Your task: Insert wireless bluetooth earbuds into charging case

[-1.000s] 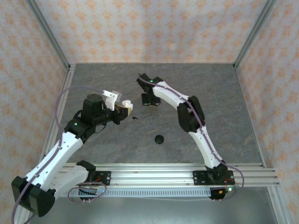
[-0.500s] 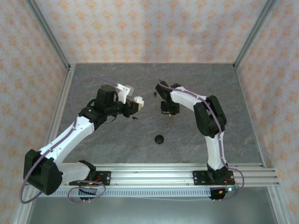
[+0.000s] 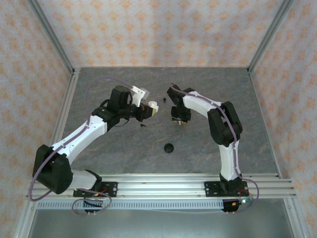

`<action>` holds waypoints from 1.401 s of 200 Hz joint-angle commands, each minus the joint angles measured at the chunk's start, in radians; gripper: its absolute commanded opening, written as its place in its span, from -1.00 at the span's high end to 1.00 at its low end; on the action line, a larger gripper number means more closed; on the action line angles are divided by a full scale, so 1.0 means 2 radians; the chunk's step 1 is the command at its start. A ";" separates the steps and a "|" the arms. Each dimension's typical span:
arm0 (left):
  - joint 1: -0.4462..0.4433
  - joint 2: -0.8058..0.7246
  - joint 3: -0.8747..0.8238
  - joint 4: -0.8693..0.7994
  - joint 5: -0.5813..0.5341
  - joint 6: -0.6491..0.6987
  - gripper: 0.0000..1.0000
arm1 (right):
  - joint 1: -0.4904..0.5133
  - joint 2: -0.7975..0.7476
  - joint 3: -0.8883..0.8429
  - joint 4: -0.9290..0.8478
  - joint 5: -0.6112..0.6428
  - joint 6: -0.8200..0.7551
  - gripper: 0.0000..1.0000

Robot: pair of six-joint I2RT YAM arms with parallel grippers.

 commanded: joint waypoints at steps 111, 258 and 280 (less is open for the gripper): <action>-0.005 0.001 0.017 0.020 -0.001 0.009 1.00 | -0.014 0.032 0.056 -0.059 -0.016 -0.057 0.28; -0.009 -0.018 -0.010 0.034 -0.009 -0.003 1.00 | -0.015 0.040 0.030 -0.050 -0.026 -0.064 0.46; -0.009 -0.019 -0.010 0.034 -0.010 -0.003 1.00 | -0.015 0.040 0.029 -0.050 -0.027 -0.064 0.52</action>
